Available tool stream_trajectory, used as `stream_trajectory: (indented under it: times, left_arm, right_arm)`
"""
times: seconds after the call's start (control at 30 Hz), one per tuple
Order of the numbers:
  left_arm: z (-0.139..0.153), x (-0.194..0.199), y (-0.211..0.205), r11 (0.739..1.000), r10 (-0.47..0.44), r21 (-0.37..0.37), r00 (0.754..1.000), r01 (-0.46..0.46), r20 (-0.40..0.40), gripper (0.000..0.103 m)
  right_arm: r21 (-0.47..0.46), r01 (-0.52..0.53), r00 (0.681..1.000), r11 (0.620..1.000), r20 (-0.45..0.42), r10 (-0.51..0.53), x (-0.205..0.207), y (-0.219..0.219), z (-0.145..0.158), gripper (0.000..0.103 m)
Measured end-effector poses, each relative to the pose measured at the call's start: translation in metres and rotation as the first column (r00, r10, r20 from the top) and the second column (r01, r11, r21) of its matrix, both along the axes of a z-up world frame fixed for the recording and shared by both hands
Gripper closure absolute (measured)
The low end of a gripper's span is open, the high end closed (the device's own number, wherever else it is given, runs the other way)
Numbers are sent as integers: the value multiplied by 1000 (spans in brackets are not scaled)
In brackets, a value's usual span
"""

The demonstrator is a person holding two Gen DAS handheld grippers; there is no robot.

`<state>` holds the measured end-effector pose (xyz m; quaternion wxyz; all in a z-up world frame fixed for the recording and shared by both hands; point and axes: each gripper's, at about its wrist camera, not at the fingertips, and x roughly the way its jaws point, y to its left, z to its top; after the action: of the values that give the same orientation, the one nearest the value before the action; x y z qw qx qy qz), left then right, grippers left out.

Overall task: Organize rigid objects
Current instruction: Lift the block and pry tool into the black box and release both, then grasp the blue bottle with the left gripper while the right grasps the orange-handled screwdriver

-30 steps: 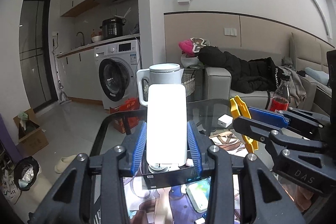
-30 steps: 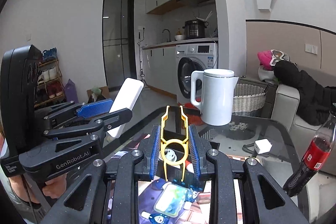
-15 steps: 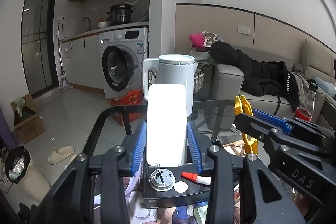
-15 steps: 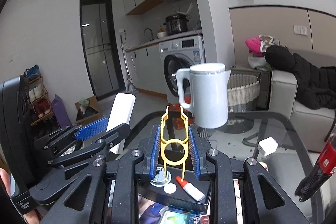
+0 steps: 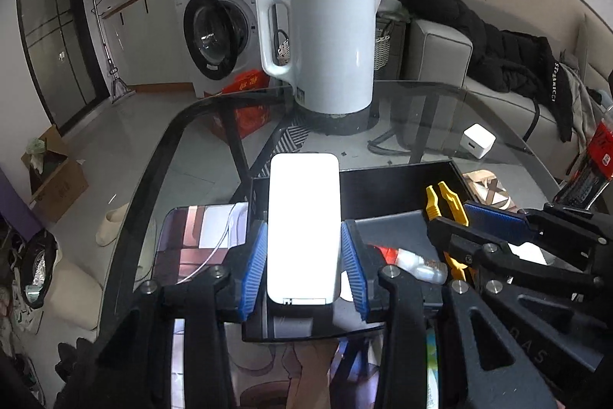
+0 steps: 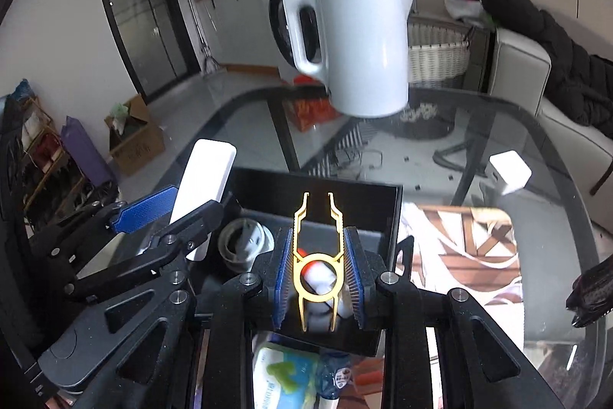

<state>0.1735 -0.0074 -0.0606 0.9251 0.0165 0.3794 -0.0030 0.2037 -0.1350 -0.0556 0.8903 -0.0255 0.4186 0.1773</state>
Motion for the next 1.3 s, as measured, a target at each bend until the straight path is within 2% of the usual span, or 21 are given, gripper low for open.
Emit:
stream_trajectory:
  times: [0.3,0.4,0.47,0.57,0.73,0.9,0.97,1.03,1.17,1.3]
  left_arm:
    - [-10,-2,-2,1000,-12,-14,994,10,-113,66]
    - [-13,-4,-3,1000,-18,-14,988,16,-157,66]
    - [-16,-5,-2,999,-29,-46,978,20,-207,66]
    - [-16,-7,-2,998,-35,-65,972,21,-231,65]
    - [-15,-9,0,997,-43,-76,972,26,-233,64]
    - [-6,-15,9,989,-57,-144,970,22,-237,62]
    - [1,-20,12,990,-43,-138,975,12,-219,49]
    - [10,-26,14,988,-53,-154,980,24,-193,44]
    - [23,-40,16,984,-75,-171,984,46,-164,40]
    - [27,-56,9,986,-102,-151,980,77,-168,39]
  right_arm:
    - [-35,4,993,999,-116,-8,2,-1,-17,78]
    - [-67,-7,991,998,-130,-2,-1,2,-19,78]
    - [-59,-6,988,998,-154,-3,-1,1,-17,78]
    - [-51,-6,984,999,-179,-3,-2,-2,-16,78]
    - [-52,-17,982,999,-189,7,-5,-2,-16,77]
    - [-9,-22,985,1000,-174,20,-10,-8,-7,66]
    - [-2,-16,988,1000,-156,15,-14,-12,-1,60]
    - [25,-23,989,999,-148,27,-18,-16,5,58]
    - [40,-47,990,998,-129,52,-30,-20,19,56]
    - [28,-77,986,997,-143,80,-44,-22,24,56]
